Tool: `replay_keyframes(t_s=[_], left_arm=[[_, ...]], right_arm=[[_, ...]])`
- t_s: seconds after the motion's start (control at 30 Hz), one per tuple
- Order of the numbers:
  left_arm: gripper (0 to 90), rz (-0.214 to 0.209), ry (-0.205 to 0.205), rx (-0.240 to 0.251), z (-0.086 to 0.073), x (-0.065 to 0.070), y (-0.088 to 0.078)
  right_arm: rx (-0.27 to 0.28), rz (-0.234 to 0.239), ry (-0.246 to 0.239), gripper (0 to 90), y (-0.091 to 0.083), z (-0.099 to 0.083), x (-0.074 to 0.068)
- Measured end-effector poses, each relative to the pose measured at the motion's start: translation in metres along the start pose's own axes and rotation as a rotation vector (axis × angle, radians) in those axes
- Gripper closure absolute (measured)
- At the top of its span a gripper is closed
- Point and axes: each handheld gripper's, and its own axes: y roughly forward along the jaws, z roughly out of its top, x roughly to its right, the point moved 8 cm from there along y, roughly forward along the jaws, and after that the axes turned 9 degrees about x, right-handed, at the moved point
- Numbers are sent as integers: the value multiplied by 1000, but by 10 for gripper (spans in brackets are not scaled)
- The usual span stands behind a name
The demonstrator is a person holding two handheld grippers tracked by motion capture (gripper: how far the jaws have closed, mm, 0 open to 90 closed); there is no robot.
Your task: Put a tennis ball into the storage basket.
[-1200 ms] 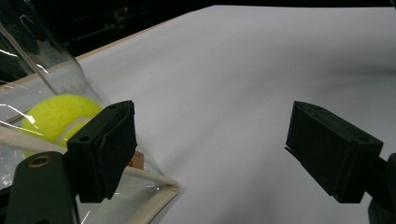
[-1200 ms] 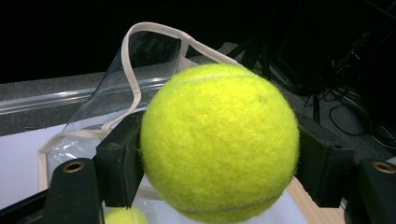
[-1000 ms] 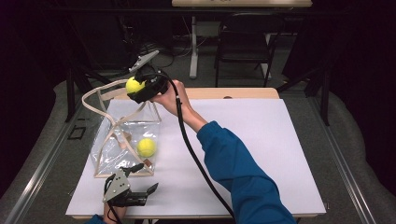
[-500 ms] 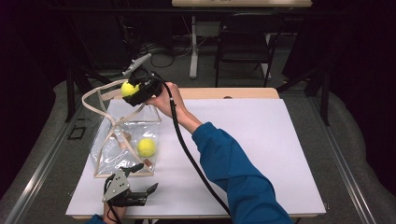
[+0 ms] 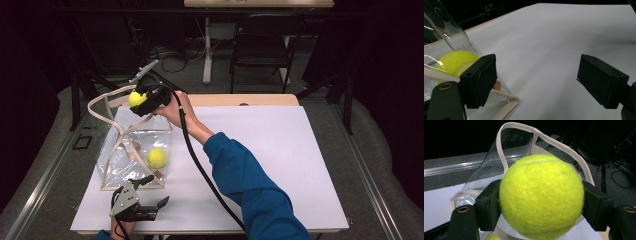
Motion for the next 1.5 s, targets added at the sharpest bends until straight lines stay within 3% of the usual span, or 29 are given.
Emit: replay_keyframes(t_s=[0.67,1.5], left_arm=[[160,2,2,1,0,0,0],[160,-8,2,-4,0,1,1]], right_arm=[[-48,29,14,260,9,-8,-7],[-116,31,14,256,15,-15,-12]])
